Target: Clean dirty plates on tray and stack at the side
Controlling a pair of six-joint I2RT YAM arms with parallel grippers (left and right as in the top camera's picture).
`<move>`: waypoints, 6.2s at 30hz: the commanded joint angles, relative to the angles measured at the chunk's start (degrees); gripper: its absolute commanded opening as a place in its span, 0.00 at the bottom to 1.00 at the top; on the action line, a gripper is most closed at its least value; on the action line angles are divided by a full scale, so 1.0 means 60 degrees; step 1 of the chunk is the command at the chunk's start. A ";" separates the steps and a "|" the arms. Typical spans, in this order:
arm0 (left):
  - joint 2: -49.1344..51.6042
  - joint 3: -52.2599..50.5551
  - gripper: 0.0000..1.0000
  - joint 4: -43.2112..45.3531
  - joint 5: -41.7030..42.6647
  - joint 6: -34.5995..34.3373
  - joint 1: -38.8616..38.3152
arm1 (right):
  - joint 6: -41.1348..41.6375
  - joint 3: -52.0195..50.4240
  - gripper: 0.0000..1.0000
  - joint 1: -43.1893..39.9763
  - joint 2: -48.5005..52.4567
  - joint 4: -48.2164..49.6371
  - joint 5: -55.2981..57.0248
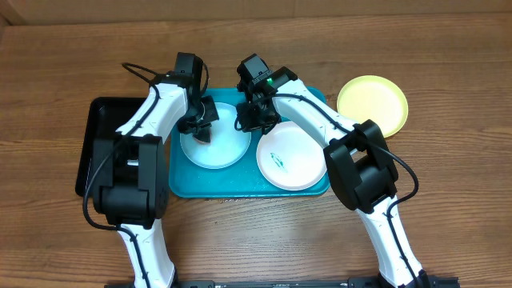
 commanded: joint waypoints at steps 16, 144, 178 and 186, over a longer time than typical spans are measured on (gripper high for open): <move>0.0120 0.0288 0.04 -0.2681 -0.3184 0.0222 -0.0353 | -0.0033 -0.0182 0.04 -0.0062 -0.0186 -0.0222 0.0197; -0.0375 0.0466 0.88 -0.2302 -0.0091 0.0805 0.4619 | -0.6186 -0.2714 0.73 -0.3002 -0.3020 -0.2127 0.0820; -0.0375 0.0466 0.87 -0.2269 -0.0091 0.0805 0.4619 | -0.6040 -0.4018 0.49 -0.2335 -0.3013 -0.0903 0.0892; -0.0375 0.0466 0.87 -0.2269 -0.0091 0.0805 0.4619 | -0.5191 -0.2310 0.50 -0.2087 -0.3016 -0.1781 0.0936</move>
